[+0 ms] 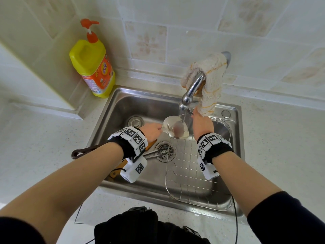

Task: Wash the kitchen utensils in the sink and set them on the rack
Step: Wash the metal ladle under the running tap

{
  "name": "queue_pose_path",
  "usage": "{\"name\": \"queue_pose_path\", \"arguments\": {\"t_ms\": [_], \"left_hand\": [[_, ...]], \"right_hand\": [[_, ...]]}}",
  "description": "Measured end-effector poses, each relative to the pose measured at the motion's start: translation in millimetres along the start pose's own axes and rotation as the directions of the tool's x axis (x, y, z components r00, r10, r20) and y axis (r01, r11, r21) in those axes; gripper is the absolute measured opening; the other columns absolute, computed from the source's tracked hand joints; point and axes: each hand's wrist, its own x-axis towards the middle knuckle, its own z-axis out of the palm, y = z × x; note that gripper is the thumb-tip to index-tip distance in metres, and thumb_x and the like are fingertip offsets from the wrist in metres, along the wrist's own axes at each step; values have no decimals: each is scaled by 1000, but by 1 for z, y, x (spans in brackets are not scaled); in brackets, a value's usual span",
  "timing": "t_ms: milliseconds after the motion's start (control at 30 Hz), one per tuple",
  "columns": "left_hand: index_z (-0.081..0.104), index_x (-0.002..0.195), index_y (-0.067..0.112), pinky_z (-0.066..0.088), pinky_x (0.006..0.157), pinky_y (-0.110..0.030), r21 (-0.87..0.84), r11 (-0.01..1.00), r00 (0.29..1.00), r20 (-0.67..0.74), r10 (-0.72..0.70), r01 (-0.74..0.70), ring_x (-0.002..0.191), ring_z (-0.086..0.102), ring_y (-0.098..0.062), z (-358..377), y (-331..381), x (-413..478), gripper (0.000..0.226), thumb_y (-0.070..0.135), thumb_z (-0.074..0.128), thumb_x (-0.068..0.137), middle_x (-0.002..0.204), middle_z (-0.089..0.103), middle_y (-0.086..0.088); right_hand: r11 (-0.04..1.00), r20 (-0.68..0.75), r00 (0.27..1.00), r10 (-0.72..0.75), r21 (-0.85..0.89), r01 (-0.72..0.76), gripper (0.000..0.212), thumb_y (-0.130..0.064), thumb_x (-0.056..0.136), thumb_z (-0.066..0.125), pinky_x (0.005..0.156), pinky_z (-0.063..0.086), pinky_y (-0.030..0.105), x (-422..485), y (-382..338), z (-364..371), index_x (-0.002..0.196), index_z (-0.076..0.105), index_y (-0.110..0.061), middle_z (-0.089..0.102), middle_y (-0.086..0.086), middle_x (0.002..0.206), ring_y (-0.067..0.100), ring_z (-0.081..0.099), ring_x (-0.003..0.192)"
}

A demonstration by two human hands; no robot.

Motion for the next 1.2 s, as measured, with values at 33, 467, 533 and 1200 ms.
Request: {"name": "queue_pose_path", "arguments": {"t_ms": [33,467,533,1200], "left_hand": [[53,115,3,37,90,-29,-1,1000,1000,1,-4,4,100,52,-24,1,-1,0,37,24,26,102,112,58,-13],[52,121,5,39,93,-31,8,1000,1000,11,-18,18,93,46,-15,-3,-17,13,37,24,26,102,111,57,-9],[52,122,5,40,93,-31,7,1000,1000,15,-18,18,92,45,-15,-3,-18,14,37,23,26,102,103,53,-5],[53,110,3,34,80,-23,-144,981,991,-52,125,-132,98,53,-21,-3,-17,2,26,18,34,100,106,58,-11]], "right_hand": [[1000,-6,1000,-9,7,9,33,-1,98,31,86,47,35,1,-1,1,129,41,0,56,19,119,32,58,107],[998,95,995,-28,61,22,14,-20,98,39,88,43,30,16,-14,12,104,52,-21,58,4,95,28,57,109],[995,41,999,-23,98,19,28,-42,97,31,89,41,32,19,-16,13,73,39,-31,42,-6,70,32,55,111],[922,-22,952,-307,243,303,62,-41,96,22,119,12,42,-14,-30,48,147,17,-6,14,8,155,21,10,144]]}}
